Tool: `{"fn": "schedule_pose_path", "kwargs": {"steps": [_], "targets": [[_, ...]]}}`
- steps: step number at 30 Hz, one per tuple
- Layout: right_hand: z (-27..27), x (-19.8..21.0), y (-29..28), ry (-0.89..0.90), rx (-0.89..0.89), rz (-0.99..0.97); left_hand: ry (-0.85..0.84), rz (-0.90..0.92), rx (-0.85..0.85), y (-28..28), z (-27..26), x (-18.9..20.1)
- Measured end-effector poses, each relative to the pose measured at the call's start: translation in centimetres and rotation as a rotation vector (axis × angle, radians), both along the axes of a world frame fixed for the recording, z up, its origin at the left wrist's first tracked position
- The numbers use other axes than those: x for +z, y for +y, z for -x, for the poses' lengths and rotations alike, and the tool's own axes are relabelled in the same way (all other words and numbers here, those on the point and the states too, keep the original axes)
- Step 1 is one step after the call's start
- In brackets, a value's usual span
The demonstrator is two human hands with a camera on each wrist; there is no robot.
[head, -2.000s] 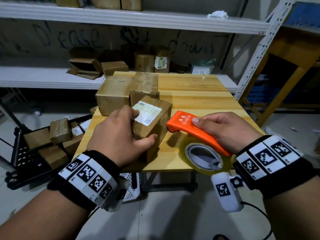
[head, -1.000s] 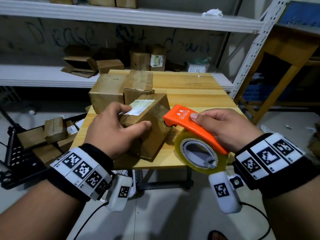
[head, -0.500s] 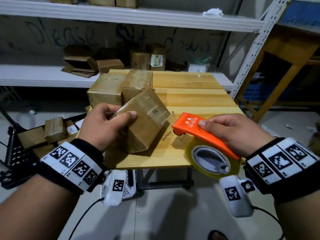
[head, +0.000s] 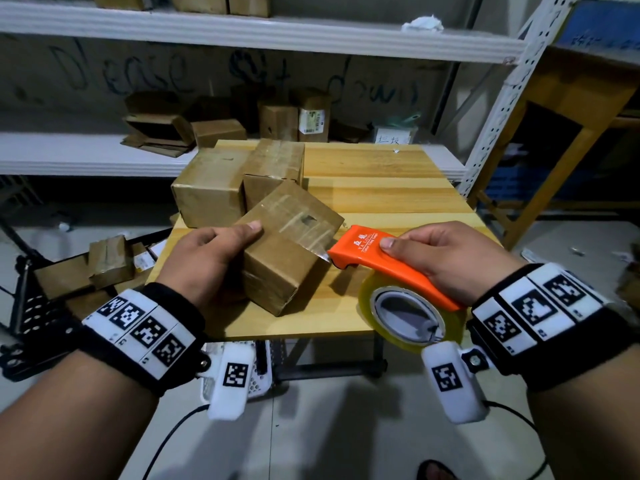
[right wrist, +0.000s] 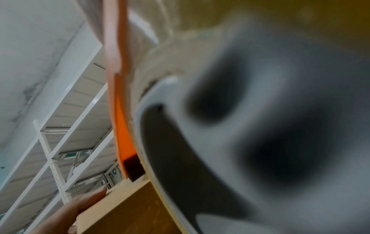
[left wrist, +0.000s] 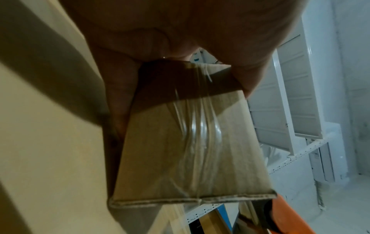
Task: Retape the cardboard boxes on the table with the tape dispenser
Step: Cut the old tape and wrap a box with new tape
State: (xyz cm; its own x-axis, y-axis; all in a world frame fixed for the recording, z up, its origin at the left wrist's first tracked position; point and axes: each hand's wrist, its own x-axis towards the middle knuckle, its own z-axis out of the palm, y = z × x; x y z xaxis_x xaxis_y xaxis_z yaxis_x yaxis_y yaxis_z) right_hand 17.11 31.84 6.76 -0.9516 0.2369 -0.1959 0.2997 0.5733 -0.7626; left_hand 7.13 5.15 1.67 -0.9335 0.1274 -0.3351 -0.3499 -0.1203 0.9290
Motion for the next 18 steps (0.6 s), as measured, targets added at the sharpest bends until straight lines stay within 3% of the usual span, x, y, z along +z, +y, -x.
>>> {"fn": "schedule_pose_path", "kwargs": {"steps": [6,18], "targets": [[0.33,0.12,-0.31,-0.028,-0.012,0.008,-0.025,-0.044,-0.005,-0.27,0.7,-0.7],[0.62,0.14,-0.58,-0.03,0.002,-0.021,0.053,0.139,-0.017,-0.16,0.05,0.29]]}}
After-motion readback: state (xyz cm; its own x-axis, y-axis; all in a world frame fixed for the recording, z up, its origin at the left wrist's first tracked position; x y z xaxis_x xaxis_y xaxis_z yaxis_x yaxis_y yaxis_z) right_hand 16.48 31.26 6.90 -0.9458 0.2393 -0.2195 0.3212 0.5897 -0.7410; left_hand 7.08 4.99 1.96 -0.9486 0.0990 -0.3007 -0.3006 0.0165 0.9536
